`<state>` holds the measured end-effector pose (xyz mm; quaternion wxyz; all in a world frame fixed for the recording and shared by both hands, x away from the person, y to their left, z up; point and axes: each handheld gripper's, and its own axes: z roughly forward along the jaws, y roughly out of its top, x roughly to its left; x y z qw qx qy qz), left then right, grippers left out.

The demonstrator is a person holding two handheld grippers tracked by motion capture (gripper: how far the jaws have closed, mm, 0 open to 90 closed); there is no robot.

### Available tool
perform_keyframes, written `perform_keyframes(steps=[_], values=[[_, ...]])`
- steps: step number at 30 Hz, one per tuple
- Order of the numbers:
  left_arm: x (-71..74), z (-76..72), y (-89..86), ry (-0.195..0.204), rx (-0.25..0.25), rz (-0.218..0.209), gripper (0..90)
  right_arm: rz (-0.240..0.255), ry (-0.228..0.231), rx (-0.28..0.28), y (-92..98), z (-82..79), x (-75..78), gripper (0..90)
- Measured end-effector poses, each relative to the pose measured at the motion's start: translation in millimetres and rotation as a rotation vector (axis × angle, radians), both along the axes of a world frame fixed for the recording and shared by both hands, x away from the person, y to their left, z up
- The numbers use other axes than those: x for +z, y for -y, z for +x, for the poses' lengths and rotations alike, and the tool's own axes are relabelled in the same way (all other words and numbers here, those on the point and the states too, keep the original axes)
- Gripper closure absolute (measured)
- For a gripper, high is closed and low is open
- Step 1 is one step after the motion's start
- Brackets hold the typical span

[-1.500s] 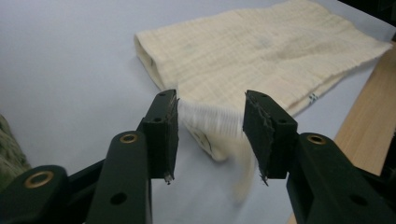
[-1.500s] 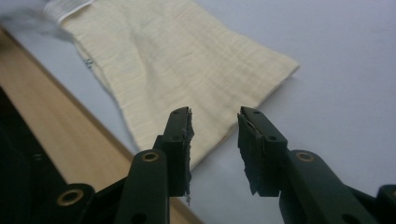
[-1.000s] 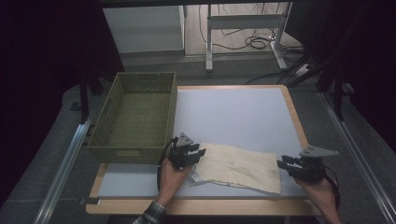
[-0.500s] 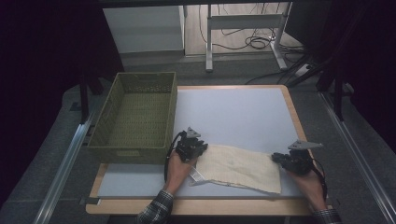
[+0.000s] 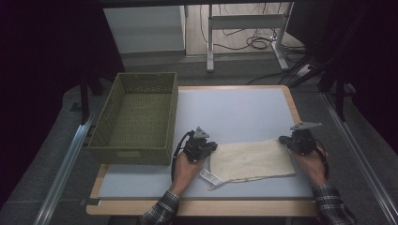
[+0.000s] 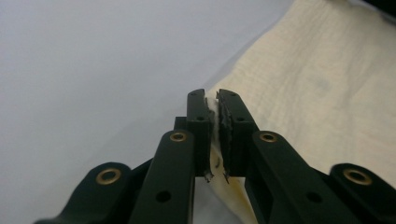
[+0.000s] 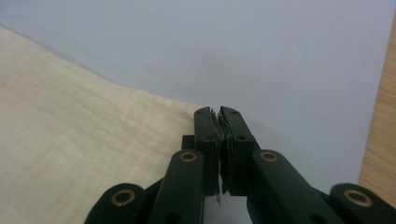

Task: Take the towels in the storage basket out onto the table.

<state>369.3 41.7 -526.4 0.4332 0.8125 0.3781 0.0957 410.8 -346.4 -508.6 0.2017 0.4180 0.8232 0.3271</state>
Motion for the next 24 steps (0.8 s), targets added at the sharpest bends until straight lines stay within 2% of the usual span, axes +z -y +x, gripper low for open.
perform_keyframes(steps=[1,3,5,6,7,11,16,18,21,24], values=[[-2.7,4.4,0.0,0.008,0.019,0.021,75.3,0.003,-0.008,-0.001,0.2,2.6,-2.0,85.6],[-5.6,8.8,-1.6,-0.001,0.023,0.020,69.8,0.023,-0.014,-0.006,0.7,2.6,-2.8,84.5],[-8.4,11.6,-1.2,0.010,0.030,0.062,64.9,0.046,-0.007,-0.007,1.8,-0.9,-1.2,82.2],[-8.4,11.6,-1.2,0.010,0.030,0.062,62.5,0.046,-0.007,-0.007,1.8,-0.9,-1.2,82.2],[-11.5,13.8,0.5,0.009,0.028,0.090,60.6,0.053,-0.001,-0.010,3.1,-5.6,1.8,79.1],[-13.6,15.5,1.9,0.026,0.026,0.112,54.0,0.074,-0.005,-0.001,5.3,-16.5,9.0,73.8],[-14.3,19.0,0.1,0.025,0.012,0.110,47.6,0.090,-0.013,0.038,2.2,-30.1,15.1,67.1],[-14.5,20.0,-0.2,0.022,0.011,0.110,46.2,0.107,-0.029,0.078,-4.8,-43.2,17.5,62.2],[-15.0,20.0,0.0,0.029,0.010,0.116,45.8,0.135,-0.047,0.109,-12.3,-53.9,14.7,59.2],[-15.2,20.3,-0.5,0.022,0.011,0.110,45.4,0.136,-0.063,0.133,-22.5,-62.8,10.0,54.7]])
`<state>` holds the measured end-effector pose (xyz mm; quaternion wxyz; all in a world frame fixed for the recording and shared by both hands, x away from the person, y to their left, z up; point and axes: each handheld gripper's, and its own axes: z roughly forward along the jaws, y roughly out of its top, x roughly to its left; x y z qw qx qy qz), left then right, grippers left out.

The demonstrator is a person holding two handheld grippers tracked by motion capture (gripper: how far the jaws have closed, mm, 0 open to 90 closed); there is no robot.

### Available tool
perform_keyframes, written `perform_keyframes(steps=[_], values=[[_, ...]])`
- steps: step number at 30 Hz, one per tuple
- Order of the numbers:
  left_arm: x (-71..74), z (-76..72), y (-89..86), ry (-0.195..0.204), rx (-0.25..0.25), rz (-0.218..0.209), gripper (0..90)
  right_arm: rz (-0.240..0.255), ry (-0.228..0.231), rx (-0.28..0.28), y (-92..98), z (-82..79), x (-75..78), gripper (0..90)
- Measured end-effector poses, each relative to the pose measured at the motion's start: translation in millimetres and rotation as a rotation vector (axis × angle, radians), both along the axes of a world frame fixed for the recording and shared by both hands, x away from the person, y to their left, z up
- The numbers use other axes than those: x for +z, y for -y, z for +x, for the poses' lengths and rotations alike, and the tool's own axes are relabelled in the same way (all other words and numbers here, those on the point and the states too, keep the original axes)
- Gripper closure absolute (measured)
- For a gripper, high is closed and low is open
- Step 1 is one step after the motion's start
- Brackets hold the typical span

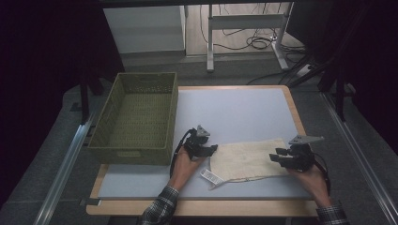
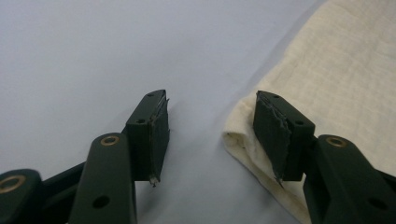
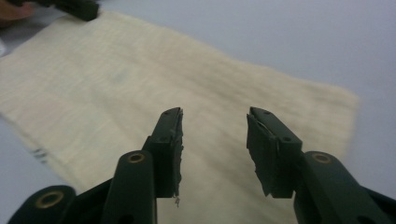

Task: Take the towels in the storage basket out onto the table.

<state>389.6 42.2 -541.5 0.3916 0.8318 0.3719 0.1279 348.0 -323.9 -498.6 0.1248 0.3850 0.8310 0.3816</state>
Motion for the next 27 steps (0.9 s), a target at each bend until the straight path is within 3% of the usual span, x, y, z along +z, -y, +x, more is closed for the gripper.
perform_keyframes(steps=[7,19,27], values=[[-0.6,0.1,-0.5,0.003,0.000,-0.004,45.5,0.011,-0.003,0.079,-29.3,-17.9,-1.7,47.7],[-0.8,-0.2,-0.8,-0.004,0.005,-0.015,45.3,0.008,-0.031,0.272,-96.6,-42.2,-8.8,48.0],[-0.7,0.1,-1.0,0.002,-0.001,-0.009,45.3,0.004,-0.058,0.369,-138.9,-53.4,-14.9,50.4]])
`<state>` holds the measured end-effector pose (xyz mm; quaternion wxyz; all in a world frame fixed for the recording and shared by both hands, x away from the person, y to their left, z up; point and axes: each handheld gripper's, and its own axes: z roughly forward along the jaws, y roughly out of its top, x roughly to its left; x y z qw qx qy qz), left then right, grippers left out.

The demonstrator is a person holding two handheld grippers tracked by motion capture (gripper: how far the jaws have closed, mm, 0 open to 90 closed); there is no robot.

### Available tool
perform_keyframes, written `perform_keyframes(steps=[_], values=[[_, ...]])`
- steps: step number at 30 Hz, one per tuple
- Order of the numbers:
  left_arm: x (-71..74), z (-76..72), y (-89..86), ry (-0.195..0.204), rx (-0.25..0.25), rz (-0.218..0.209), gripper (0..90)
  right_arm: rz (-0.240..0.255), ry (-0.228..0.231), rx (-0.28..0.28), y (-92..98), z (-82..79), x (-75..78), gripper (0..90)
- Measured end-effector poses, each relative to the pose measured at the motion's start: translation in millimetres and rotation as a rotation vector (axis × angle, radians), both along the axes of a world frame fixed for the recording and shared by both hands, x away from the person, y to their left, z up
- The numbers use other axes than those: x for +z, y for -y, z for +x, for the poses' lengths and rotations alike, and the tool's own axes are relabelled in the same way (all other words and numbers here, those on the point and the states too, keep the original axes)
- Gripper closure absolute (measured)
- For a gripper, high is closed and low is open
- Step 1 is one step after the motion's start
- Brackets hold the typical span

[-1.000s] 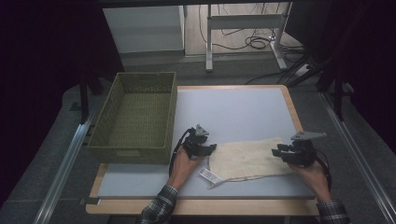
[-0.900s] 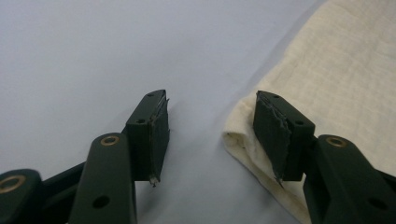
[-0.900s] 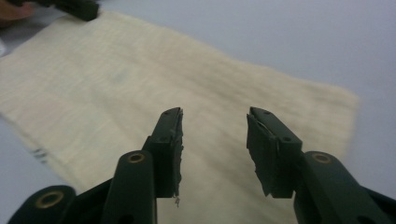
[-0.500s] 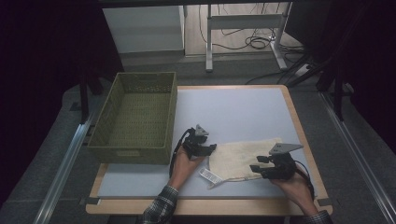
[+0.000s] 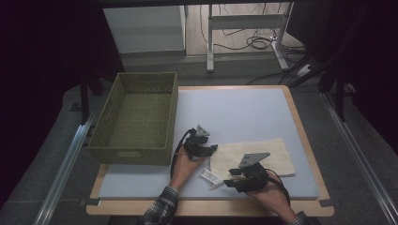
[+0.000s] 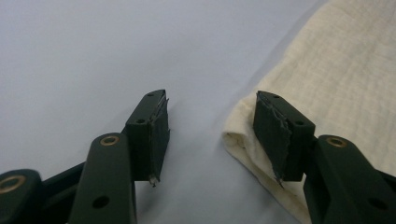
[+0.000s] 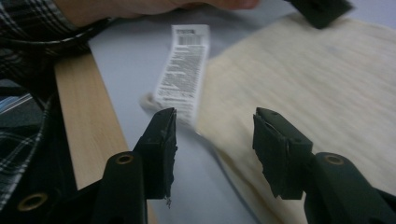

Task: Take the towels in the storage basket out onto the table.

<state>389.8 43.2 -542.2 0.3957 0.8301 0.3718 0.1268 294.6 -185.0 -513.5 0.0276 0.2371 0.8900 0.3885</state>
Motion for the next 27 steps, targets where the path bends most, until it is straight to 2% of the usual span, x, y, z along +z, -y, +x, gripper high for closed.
perform_keyframes(steps=[1,2,6,10,14,15,18,21,23,27], values=[[0.0,0.0,0.0,0.000,0.000,0.000,45.3,0.000,0.000,0.000,0.0,0.0,0.0,50.4],[0.0,0.0,0.0,0.000,0.000,-0.001,45.4,-0.002,-0.006,0.016,-9.2,-1.8,-0.9,52.1],[-0.1,0.1,-0.3,-0.002,0.003,-0.005,45.6,0.000,-0.013,0.041,-26.3,-3.5,-2.5,54.6],[-0.1,0.0,-0.2,-0.001,0.007,-0.003,45.4,-0.017,-0.003,0.049,-42.2,-3.5,-6.0,54.6],[-0.2,-0.1,-0.1,0.000,0.011,-0.002,44.7,-0.079,0.040,0.023,-53.9,-2.4,-12.4,53.7],[-0.1,-0.1,-0.1,0.000,0.010,-0.001,44.7,-0.081,0.058,0.019,-55.3,-3.6,-13.0,53.9],[-0.1,-0.2,0.3,0.005,0.008,0.005,44.7,-0.139,0.131,0.017,-59.2,-8.8,-12.9,62.1],[0.1,-0.8,0.9,0.004,0.008,0.007,45.3,-0.139,0.136,0.015,-59.0,-8.4,-13.1,73.1],[0.5,-1.3,0.8,0.005,-0.007,0.005,49.7,-0.132,0.130,0.013,-57.0,-5.2,-13.0,83.0],[0.7,-1.6,0.8,-0.015,-0.072,-0.029,72.7,-0.094,0.051,-0.003,-52.7,3.3,-12.5,85.7]])
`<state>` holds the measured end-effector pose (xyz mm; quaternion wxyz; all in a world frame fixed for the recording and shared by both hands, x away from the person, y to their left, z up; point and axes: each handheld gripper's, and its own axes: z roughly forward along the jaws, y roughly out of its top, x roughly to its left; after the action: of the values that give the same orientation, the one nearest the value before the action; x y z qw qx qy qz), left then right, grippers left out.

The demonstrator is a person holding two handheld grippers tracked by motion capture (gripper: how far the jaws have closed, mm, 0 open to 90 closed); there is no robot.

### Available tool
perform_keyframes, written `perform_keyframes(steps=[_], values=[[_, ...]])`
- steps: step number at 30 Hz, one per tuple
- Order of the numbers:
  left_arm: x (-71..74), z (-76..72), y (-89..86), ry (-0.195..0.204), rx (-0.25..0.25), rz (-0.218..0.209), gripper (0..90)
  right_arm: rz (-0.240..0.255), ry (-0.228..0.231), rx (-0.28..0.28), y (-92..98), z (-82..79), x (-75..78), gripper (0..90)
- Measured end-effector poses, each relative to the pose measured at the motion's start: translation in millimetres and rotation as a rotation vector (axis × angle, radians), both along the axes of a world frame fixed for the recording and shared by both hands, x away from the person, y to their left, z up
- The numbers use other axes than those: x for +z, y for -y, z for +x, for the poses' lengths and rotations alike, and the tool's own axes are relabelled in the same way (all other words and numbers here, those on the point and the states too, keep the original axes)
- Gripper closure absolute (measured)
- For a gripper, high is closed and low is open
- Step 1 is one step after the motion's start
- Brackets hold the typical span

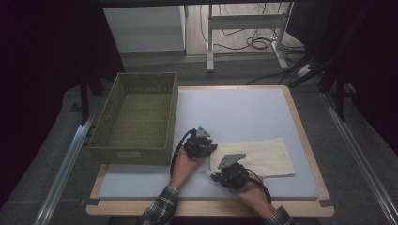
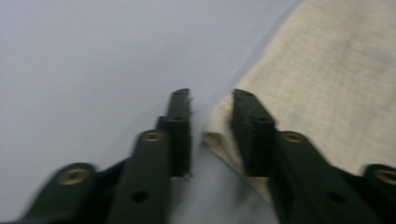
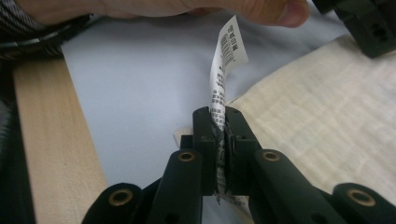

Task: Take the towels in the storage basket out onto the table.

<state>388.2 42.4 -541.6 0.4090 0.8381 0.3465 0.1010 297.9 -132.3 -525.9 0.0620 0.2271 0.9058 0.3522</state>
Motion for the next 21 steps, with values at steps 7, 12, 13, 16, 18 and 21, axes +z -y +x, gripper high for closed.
perform_keyframes(steps=[7,12,13,16,18,21], values=[[4.1,1.2,0.4,-0.031,0.021,-0.069,85.7,0.047,-0.007,0.006,8.0,-0.3,8.8,85.7],[19.0,0.7,4.5,-0.005,0.025,-0.101,85.7,0.090,0.028,-0.003,21.1,-2.0,23.3,85.6],[22.3,1.1,5.9,0.001,0.022,-0.102,85.7,0.096,0.040,-0.005,24.7,-2.5,26.4,85.6],[31.3,3.2,11.5,0.021,0.004,-0.105,85.5,0.109,0.063,-0.023,36.4,-3.9,33.8,85.6],[34.0,3.8,14.1,0.025,-0.001,-0.102,85.4,0.114,0.071,-0.038,45.3,-3.7,36.6,85.6],[39.9,6.9,26.5,0.043,-0.022,-0.098,85.4,0.126,0.074,-0.068,59.8,-3.1,38.3,85.5]])
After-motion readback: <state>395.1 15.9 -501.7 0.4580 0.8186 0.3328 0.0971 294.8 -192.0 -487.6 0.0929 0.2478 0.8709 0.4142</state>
